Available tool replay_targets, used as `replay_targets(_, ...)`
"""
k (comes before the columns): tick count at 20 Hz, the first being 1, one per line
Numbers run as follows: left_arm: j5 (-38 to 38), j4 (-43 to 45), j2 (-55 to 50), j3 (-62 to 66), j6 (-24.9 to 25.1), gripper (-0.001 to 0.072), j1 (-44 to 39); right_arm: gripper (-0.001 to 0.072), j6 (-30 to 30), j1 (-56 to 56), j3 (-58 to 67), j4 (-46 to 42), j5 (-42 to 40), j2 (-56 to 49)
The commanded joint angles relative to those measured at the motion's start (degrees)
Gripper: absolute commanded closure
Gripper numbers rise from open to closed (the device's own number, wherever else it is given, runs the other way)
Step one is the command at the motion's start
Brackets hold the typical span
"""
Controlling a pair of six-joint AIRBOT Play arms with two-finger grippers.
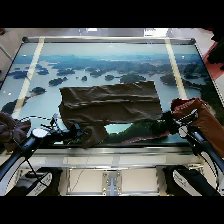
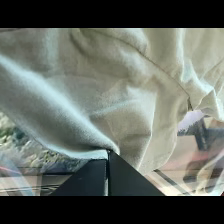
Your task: Fold the shirts.
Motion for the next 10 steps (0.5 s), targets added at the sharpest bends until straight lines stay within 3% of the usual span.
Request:
replay_targets(1,0.22,0.00,-0.02,0.04,0.02,0.0699,0.02,0.0335,-0.68,0.13,-0.46,5.20,-5.01,-3.34)
replay_targets(3,0.33,0.00,-0.02,0.04,0.04,0.0699,0.02,0.0384,-2.14,0.13,-0.46,5.84,-6.27,-3.43)
replay_targets(5,1.33,0.00,-0.02,0.04,0.57,0.0699,0.02,0.0590,-2.14,0.13,-0.46,5.79,-9.07,-3.43)
replay_targets(6,2.69,0.00,-0.02,0.04,1.57,0.0700,0.04,0.0638,-2.14,0.13,-0.44,5.77,-11.50,-3.43)
replay_targets(10,7.76,0.02,-0.02,1.53,2.21,0.0699,0.09,0.0679,-2.19,0.15,1.29,5.66,-13.60,-3.30)
